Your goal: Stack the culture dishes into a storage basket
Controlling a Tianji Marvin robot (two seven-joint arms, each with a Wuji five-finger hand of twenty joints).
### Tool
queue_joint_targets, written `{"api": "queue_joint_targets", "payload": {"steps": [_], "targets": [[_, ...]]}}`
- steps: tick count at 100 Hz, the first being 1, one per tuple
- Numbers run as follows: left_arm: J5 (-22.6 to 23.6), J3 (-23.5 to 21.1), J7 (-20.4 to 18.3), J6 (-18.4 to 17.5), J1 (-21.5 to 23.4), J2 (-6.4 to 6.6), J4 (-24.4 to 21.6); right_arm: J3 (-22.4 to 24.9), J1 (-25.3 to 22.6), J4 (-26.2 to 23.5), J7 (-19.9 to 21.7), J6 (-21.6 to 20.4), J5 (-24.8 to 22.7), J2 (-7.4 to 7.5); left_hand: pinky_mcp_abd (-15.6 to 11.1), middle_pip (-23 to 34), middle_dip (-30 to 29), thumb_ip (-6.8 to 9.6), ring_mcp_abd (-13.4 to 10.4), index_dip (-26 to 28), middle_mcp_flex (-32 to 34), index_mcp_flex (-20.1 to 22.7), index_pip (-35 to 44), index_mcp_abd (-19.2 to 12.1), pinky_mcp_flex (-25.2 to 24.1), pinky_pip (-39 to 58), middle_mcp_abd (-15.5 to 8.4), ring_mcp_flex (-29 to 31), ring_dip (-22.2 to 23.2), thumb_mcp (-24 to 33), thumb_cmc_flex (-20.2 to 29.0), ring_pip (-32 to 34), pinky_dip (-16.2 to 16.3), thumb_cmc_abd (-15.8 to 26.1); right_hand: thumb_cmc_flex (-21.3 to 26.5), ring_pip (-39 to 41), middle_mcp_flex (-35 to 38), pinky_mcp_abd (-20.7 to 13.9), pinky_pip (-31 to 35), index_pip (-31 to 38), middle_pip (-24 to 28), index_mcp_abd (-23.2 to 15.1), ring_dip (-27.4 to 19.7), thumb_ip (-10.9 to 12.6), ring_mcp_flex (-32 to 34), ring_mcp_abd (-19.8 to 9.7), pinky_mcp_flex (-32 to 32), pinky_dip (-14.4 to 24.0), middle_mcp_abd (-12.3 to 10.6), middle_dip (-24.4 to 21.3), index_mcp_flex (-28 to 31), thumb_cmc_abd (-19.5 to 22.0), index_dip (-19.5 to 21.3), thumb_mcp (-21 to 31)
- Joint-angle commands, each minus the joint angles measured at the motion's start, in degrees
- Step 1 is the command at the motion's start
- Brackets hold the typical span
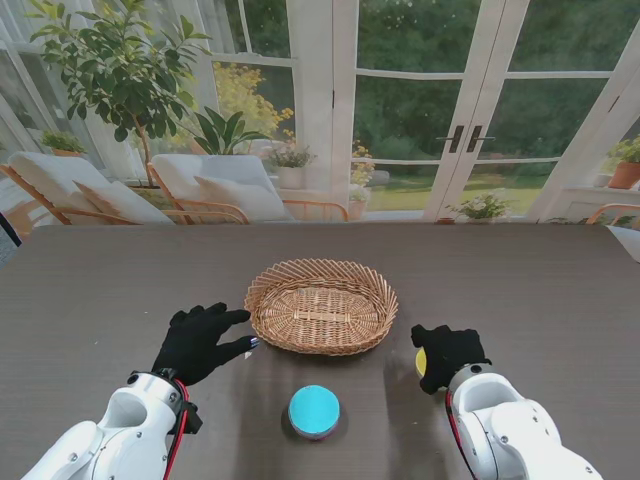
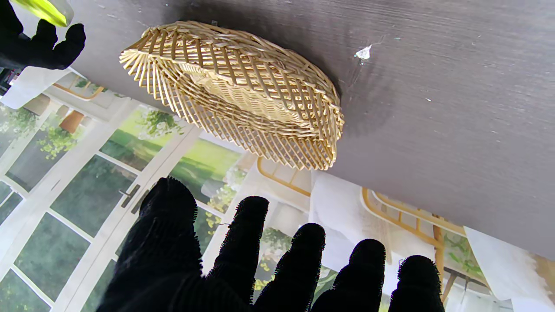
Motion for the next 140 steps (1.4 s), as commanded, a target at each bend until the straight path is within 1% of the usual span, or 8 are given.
{"api": "queue_joint_targets", "payload": {"steps": [1, 23, 44, 77, 102, 118, 130, 140], "targets": [[0.0, -0.2, -0.8, 0.1, 0.5, -0.22, -0.6, 0.2, -0.8, -2.0, 0.9, -0.8, -0.6, -0.22, -0.8, 0.0, 0.2, 1.93, 0.8, 0.3, 1.1, 0.8, 0.2, -1.0, -0.3, -0.8, 0.4, 1.8, 0.7, -0.4, 1.7, 0.3, 0.7, 3.4, 6.9, 1.0, 2.8, -0.6, 2.9, 0.6, 7.2, -1.1, 1.0, 2.7, 1.7, -0.9, 10.7, -1.1, -7.5, 4.0, 0.1, 1.9, -0.4, 11.4], [0.1, -0.5, -0.2, -0.2, 1.0, -0.31, -0.8, 2.5, -3.6, -7.0, 1.5, -3.7, -0.6, -0.36, -0.8, 0.0, 0.2, 1.93, 0.8, 0.3, 1.0, 0.8, 0.2, -0.9, -0.3, -0.8, 0.6, 1.8, 0.7, -0.4, 1.7, 0.2, 0.7, 3.4, 6.9, 1.2, 2.4, -0.5, 2.7, 0.5, 7.1, -1.2, 1.1, 2.7, 1.1, -0.5, 10.1, -1.0, -7.3, 4.1, 0.0, 2.1, -0.4, 11.0], [0.3, -0.7, 0.1, -0.5, 1.3, -0.35, -0.9, 4.3, -7.3, -12.5, 1.2, -7.7, 1.0, -0.39, -0.8, 0.0, 0.2, 1.92, 0.8, 0.3, 1.1, 0.8, 0.2, -0.8, -0.3, -0.8, 0.4, 1.8, 0.7, -0.4, 1.6, 0.3, 0.7, 3.4, 7.1, 1.3, 2.0, -0.5, 2.6, 0.5, 7.0, -1.2, 1.1, 2.7, 0.7, -0.4, 9.9, -0.9, -7.2, 4.2, 0.1, 2.2, -0.4, 10.6], [0.8, -0.8, 0.8, -0.6, 1.8, -0.43, -1.1, 3.1, -13.5, -18.3, -3.2, -15.3, 2.5, -0.16, -0.8, 0.0, 0.2, 1.92, 0.7, 0.3, 1.2, 0.8, 0.1, -0.9, -0.3, -0.8, 0.4, 1.8, 0.7, -0.4, 1.6, 0.2, 0.7, 3.4, 6.6, 1.2, 1.3, -0.7, 2.5, 0.3, 6.8, -1.3, 1.0, 2.5, 0.1, -0.4, 9.5, -0.7, -7.3, 4.3, 0.0, 2.1, -0.5, 10.1], [1.0, -0.9, 1.0, -0.7, 2.0, -0.45, -1.2, -1.6, -14.9, -18.3, -7.8, -18.8, 2.1, 0.25, -0.8, 0.0, 0.2, 1.93, 0.8, 0.3, 1.1, 0.9, 0.2, -0.9, -0.3, -0.8, 0.5, 1.8, 0.7, -0.4, 1.7, 0.2, 0.7, 3.4, 6.2, 1.0, 0.5, -0.8, 2.3, -0.1, 6.8, -1.6, 1.0, 2.4, -0.3, -0.6, 9.2, -0.7, -7.2, 4.3, -0.2, 2.1, -0.6, 9.8], [1.4, -0.9, 1.4, -0.4, 2.5, -0.51, -1.6, -5.7, -13.3, -16.7, -10.6, -19.4, 1.4, 0.52, -0.8, 0.0, 0.2, 1.93, 0.7, 0.3, 1.1, 0.8, 0.2, -0.9, -0.3, -0.8, 0.4, 1.8, 0.7, -0.4, 1.6, 0.2, 0.7, 3.4, 6.1, 1.0, 0.0, -0.9, 2.1, -0.2, 6.7, -1.8, 0.9, 2.3, -0.5, -0.7, 9.1, -0.7, -7.2, 4.3, -0.3, 1.8, -0.5, 9.9], [1.5, -1.0, 1.4, -0.3, 2.8, -0.52, -1.8, -6.3, -13.1, -17.0, -11.5, -20.9, 1.0, 0.64, -0.9, 0.0, 0.2, 1.93, 0.8, 0.4, 1.2, 1.3, 0.3, -0.8, -0.2, -0.8, 0.4, 1.9, 0.7, -0.3, 1.7, 0.3, 0.7, 3.4, 5.7, 1.0, -0.1, -1.0, 1.9, -0.1, 6.8, -1.9, 0.9, 2.2, -0.6, -0.6, 9.0, -0.8, -7.3, 4.2, -0.5, 1.6, -0.4, 10.0], [1.6, -1.1, 1.5, -0.2, 3.0, -0.53, -1.8, -8.1, -11.3, -15.2, -12.7, -21.2, 1.2, 0.74, -0.9, 0.0, 0.2, 1.92, 0.7, 0.3, 1.2, 0.9, 0.2, -0.8, -0.2, -0.8, 0.5, 1.9, 0.7, -0.4, 1.6, 0.3, 0.7, 3.4, 5.3, 1.1, -0.6, -1.3, 1.8, -0.3, 6.8, -1.5, 0.9, 2.0, -1.0, -0.7, 8.5, -0.7, -7.4, 4.1, -2.1, 1.9, -0.3, 9.9]]}}
